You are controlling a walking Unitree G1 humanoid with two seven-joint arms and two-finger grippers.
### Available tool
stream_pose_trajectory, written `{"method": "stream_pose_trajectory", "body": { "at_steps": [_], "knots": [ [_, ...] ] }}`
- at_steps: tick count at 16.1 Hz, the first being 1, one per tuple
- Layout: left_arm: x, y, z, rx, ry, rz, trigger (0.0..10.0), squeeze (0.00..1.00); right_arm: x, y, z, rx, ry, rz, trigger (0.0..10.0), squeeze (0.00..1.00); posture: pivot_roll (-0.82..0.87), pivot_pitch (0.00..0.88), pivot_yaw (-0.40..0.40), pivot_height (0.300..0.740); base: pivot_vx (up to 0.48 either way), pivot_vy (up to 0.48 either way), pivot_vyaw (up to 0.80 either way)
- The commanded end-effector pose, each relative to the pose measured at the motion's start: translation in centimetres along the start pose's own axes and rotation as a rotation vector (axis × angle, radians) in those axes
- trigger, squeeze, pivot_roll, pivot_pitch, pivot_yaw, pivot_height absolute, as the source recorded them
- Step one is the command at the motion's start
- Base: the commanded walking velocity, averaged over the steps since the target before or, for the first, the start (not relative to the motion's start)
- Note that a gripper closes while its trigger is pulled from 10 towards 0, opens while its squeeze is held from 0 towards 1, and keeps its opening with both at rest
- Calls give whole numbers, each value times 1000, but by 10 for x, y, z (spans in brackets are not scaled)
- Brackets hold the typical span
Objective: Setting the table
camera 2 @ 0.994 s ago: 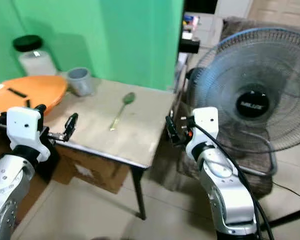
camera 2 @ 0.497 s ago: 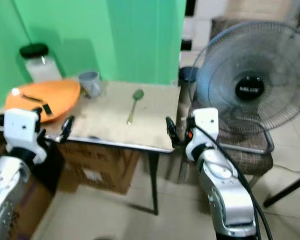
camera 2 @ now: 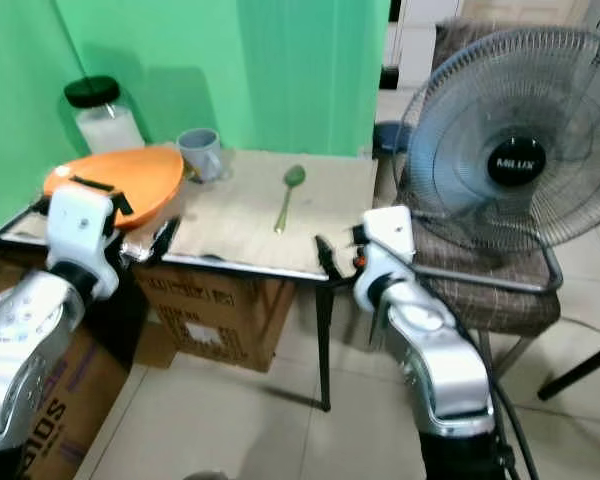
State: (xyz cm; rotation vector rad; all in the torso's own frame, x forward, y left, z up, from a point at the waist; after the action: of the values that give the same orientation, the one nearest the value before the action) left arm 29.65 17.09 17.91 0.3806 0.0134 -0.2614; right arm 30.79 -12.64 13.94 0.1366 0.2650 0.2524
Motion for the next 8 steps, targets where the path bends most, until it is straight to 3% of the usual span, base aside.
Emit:
{"method": "stream_pose_trajectory", "body": {
  "at_steps": [1,3,4,5,6,8],
  "knots": [
    [-1,3,-6,-16,26,12,10000,0,4,6,3,-38,4,21,10000,0,18,0,86,740,0,0,0],
    [-4,-6,-15,-27,58,-26,10000,0,8,8,0,22,25,13,10000,0,28,0,88,740,0,0,0],
    [-5,-12,-16,-51,59,-59,10000,0,16,12,-3,12,47,27,10000,86,28,0,77,740,0,0,0],
    [-8,-12,-23,-45,77,-49,10000,0,20,11,-5,1,50,11,10000,325,31,0,68,740,0,0,0],
    [-10,-13,-26,-56,83,-40,10000,0,22,12,-2,41,39,20,10000,1000,32,0,71,740,0,0,0],
    [-11,-9,-27,-60,95,21,10000,0,25,20,7,58,-16,72,10000,1000,33,0,57,740,0,0,0]
  ]
}}
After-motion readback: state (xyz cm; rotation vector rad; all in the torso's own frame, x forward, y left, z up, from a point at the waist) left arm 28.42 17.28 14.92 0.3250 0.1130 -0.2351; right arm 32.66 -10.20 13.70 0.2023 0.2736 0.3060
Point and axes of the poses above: a point about 5 cm out from each wrist's last joint towards the gripper, its own x axis pointing out of the wrist towards the gripper, its own z axis along the axis of the wrist's last joint, y = z × x, the point moved 3 cm from there along x, pointing out of the wrist towards the gripper, and after that the axes turned 8 degrees about x, right-handed, at the moved point
